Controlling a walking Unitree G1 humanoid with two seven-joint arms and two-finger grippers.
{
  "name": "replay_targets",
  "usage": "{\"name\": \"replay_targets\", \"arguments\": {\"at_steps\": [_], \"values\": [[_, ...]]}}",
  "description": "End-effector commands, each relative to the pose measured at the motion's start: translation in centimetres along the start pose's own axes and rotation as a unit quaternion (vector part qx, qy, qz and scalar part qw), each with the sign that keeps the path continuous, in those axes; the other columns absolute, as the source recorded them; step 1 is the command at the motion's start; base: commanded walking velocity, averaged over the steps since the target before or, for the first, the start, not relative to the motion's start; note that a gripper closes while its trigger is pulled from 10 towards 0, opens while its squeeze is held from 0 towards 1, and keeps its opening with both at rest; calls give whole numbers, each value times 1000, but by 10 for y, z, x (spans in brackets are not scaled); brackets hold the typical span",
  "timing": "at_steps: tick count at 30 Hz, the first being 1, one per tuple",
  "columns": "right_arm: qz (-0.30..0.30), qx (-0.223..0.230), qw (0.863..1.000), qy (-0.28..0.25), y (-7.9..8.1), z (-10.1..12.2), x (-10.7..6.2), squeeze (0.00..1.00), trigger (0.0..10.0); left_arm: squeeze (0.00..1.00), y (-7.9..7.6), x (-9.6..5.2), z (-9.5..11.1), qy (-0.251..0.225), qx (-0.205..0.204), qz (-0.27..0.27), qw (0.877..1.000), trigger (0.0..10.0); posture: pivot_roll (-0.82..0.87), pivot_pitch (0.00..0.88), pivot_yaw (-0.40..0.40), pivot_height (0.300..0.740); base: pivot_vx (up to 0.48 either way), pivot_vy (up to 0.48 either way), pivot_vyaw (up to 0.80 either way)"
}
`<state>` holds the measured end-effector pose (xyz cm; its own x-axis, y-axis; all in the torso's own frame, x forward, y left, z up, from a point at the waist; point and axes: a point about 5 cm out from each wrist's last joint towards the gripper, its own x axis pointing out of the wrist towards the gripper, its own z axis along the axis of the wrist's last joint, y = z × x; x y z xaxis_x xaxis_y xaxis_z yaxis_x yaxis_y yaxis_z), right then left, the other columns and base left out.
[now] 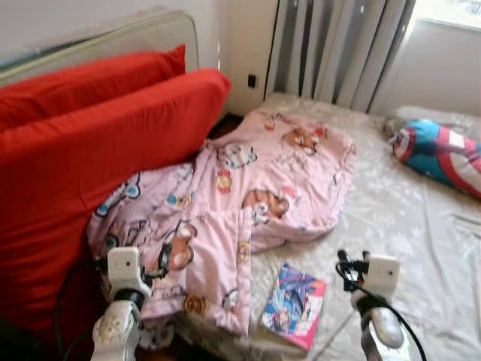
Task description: Clean up the room
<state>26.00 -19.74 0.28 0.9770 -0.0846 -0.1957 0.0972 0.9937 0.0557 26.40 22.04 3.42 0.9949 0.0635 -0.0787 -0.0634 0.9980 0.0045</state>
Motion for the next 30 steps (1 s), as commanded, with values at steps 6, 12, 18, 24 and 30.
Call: {"name": "replay_targets", "arguments": {"at_steps": [6,12,18,24,30], "values": [[4,-5,1000,7,1,-2,0,0,10000,0,4,-1,1,3,3,5,1000,10000,-76,0,-42,740,0,0,0],[8,-2,1000,15,3,-4,0,0,10000,0,3,0,3,2,4,3,1000,10000,-74,0,-38,710,0,0,0],[11,-3,1000,16,7,-4,0,0,10000,0,5,0,4,3,6,2,1000,10000,-78,0,-34,670,0,0,0],[16,1,1000,8,12,-1,3,0,10000,0,5,5,8,2,8,0,1000,10000,-70,0,-25,650,0,0,0],[33,-1,999,-1,20,8,12,0,10000,0,5,14,16,-4,4,-1,1000,10000,-78,0,-10,650,0,0,0]]}}
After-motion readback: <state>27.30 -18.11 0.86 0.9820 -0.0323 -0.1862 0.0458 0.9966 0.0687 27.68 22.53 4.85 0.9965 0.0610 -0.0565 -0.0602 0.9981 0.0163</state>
